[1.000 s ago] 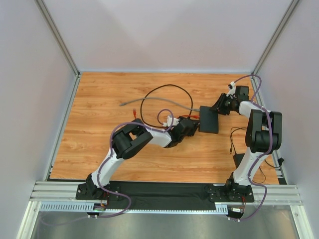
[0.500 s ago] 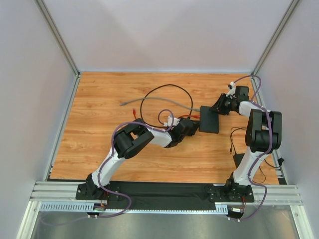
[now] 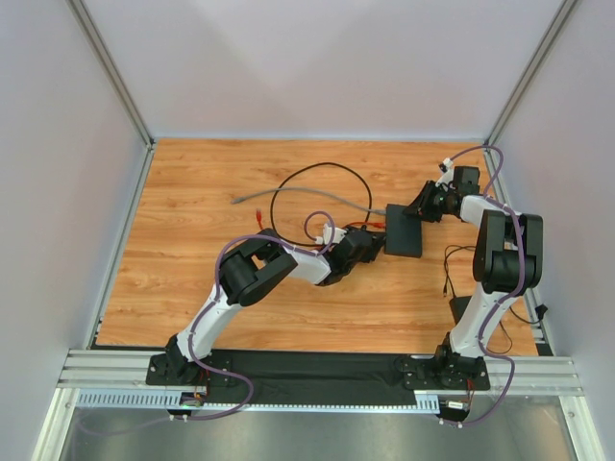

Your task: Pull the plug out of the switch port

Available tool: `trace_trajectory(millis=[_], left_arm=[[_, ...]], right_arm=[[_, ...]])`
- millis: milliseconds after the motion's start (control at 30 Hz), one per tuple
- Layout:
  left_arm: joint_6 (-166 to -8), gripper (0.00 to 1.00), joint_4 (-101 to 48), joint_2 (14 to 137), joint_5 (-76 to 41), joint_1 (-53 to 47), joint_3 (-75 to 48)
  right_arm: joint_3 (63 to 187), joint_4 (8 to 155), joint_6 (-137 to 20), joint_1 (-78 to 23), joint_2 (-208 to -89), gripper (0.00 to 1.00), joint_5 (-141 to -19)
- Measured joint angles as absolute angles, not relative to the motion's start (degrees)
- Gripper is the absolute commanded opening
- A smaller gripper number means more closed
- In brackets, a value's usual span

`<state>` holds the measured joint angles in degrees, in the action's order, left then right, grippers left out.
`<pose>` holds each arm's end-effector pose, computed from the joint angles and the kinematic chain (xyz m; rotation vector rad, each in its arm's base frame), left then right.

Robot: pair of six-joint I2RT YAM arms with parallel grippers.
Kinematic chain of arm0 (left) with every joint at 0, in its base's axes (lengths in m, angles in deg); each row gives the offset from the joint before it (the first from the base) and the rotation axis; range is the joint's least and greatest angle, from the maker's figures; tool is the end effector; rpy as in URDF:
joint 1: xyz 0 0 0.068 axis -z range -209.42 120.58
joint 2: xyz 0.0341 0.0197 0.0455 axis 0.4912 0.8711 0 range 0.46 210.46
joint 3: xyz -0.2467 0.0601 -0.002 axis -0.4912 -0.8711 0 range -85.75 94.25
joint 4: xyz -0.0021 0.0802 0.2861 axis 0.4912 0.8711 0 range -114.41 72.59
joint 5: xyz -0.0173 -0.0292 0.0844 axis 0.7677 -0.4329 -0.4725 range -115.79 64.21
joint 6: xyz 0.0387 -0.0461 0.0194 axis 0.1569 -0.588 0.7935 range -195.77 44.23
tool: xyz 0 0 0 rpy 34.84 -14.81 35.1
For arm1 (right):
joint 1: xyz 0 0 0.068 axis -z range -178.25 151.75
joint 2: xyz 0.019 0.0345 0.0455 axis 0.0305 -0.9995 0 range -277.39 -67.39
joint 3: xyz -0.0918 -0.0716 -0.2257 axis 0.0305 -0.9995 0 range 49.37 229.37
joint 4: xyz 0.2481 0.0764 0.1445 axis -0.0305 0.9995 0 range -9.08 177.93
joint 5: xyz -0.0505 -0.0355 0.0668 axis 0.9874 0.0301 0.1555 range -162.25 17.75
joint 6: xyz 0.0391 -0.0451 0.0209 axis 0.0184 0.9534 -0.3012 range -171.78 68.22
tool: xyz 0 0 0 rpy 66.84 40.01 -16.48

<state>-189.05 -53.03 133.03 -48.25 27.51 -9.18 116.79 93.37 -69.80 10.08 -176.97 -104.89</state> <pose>0.2877 -0.4079 0.0380 -1.3488 1.9218 -1.3731 0.4177 -0.0347 0.1049 0.3377 2.4538 0.7861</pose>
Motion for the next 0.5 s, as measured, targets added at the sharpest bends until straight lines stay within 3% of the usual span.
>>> trace_trajectory(millis=[300, 500], left_arm=[[-189.02, 0.36, -53.69, 133.25, -48.23, 27.51, -9.48], [-189.02, 0.42, -53.97, 133.34, -49.02, 27.55, -9.53]], right_arm=[[116.79, 93.35, -70.02, 10.08, -177.15, 0.23, -105.30], [116.79, 92.98, -70.35, 10.08, -177.50, 0.22, -105.83]])
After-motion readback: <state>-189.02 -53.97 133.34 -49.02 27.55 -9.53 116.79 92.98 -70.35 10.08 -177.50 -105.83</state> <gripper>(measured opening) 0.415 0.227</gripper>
